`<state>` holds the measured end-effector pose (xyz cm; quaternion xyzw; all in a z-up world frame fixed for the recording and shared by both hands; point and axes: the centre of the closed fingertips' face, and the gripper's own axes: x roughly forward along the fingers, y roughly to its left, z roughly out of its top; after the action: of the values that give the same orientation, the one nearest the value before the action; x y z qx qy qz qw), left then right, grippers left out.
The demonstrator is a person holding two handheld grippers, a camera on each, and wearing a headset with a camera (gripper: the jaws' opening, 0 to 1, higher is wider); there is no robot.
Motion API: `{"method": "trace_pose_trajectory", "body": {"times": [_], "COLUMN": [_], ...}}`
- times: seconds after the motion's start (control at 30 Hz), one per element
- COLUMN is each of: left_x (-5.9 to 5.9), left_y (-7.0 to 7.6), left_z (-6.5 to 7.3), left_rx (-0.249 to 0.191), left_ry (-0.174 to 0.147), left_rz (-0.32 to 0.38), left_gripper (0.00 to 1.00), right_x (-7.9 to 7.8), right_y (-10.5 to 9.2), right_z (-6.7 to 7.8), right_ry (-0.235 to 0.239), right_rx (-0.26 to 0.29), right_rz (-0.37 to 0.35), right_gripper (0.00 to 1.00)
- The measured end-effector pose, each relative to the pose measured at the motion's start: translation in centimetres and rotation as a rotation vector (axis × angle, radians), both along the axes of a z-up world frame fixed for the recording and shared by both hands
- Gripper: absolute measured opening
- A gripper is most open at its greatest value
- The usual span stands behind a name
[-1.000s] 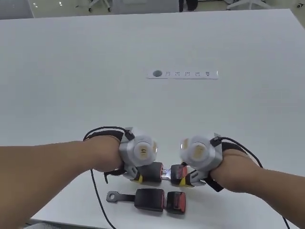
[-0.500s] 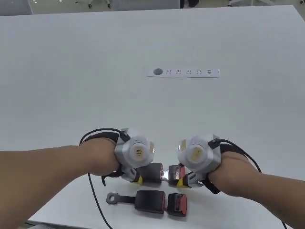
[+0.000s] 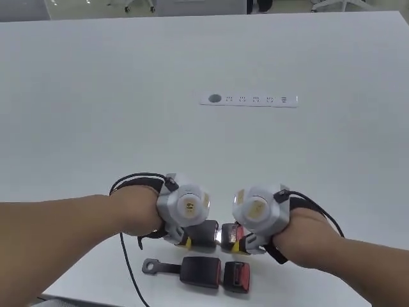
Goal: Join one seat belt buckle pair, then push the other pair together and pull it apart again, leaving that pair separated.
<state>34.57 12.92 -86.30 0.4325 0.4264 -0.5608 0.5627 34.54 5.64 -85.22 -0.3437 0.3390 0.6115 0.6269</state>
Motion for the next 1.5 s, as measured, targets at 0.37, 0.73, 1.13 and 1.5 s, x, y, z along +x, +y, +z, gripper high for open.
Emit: {"method": "trace_pose_trajectory", "body": {"times": [0.37,0.73,1.13,1.5], "left_x": [-0.1,-0.2,-0.3,-0.3], "left_y": [0.0,0.0,0.0,0.1], "left_z": [0.1,0.1,0.3,0.3], "left_rx": [-0.001,0.000,0.005,0.002], "left_ry": [-0.002,0.000,-0.004,-0.018], "left_rz": [0.018,0.026,0.032,0.064], "left_gripper": [0.31,0.32,0.32,0.32], "right_x": [0.1,0.1,-0.3,-1.0], "right_y": [-1.4,-3.8,-9.8,-14.8], "right_z": [-0.1,-0.1,-0.1,-0.3], "right_ry": [-0.005,-0.020,-0.031,-0.048], "right_rx": [-0.017,-0.026,-0.095,-0.162], "right_rz": [0.010,0.004,-0.048,-0.073], "right_gripper": [0.31,0.32,0.32,0.33]}}
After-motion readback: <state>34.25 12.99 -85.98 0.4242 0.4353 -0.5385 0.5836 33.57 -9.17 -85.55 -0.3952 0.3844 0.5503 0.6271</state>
